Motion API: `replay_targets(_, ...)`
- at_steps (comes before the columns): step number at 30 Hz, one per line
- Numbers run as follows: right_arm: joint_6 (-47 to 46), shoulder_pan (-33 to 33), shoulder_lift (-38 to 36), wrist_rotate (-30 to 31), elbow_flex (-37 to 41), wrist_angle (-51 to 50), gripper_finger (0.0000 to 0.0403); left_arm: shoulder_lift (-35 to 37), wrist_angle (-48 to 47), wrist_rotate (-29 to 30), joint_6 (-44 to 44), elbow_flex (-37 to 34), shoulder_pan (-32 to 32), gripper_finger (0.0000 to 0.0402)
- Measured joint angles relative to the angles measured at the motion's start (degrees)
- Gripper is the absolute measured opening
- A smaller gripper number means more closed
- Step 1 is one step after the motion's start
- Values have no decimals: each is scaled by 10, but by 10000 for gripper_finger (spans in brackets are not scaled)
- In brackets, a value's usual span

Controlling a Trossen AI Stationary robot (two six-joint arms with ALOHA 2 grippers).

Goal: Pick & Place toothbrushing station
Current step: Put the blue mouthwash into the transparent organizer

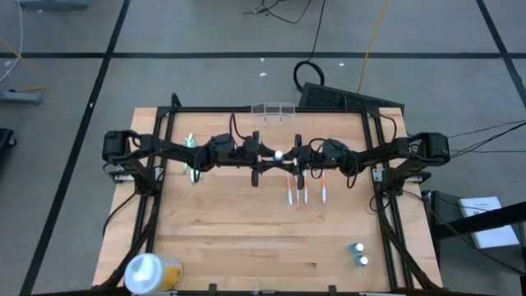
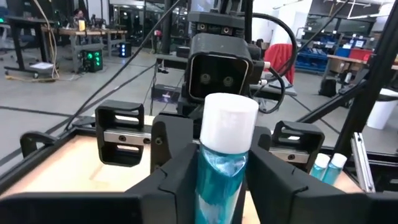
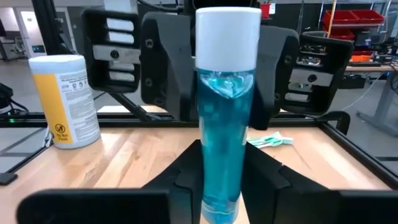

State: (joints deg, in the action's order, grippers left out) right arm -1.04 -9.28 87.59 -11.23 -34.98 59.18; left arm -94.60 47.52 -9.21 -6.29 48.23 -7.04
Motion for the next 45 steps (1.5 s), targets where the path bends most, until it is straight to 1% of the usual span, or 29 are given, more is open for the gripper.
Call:
replay_targets(3, 0, 0, 0, 0, 0, -17, 74, 10, -34, 2, -3, 1, 2, 151)
replay_targets(4, 0, 0, 0, 0, 0, -24, 72, 14, -59, 7, -1, 7, 2, 155)
replay_targets(5, 0, 0, 0, 3, 0, -28, 71, 22, -98, 14, 2, 15, 2, 159)
replay_targets(7, -1, 0, 0, 4, 0, -29, 69, 36, -207, 35, 17, 49, 2, 170)
replay_targets(9, 0, 0, 0, 5, 0, -32, 70, 45, -341, 59, 44, 103, 2, 185)
replay_targets(13, 1, 0, 0, 6, 0, -44, 73, 41, -617, 93, 96, 249, 2, 220)
replay_targets(16, 2, 0, 0, 5, 0, -54, 71, 24, -765, 94, 130, 357, -1, 246)
replay_targets(18, 2, 0, 0, 5, 0, -58, 71, 8, -829, 89, 145, 412, -4, 259)
replay_targets(21, 1, 0, 0, 6, 0, -60, 73, -18, -879, 53, 152, 464, -5, 265)
replay_targets(23, 1, 0, 0, 6, 0, -59, 74, -38, -896, 47, 154, 482, -6, 262)
replay_targets(26, 1, 0, 0, 6, 0, -60, 72, -67, -925, 47, 169, 488, -6, 254)
replay_targets(28, 1, 0, 0, 6, 0, -60, 72, -80, -922, 47, 178, 488, -6, 250)
replay_targets(33, 0, 0, 0, 6, 0, -61, 74, -82, -917, 47, 195, 489, -7, 248)
replay_targets(38, 2, 0, 0, 6, 0, -63, 74, -62, -909, 45, 210, 490, -8, 248)
replay_targets(41, 2, 0, 0, 6, 0, -63, 74, -64, -934, 28, 209, 517, -11, 248)
replay_targets(45, 2, 0, 0, 6, 0, -63, 74, -85, -962, -11, 201, 568, -21, 248)
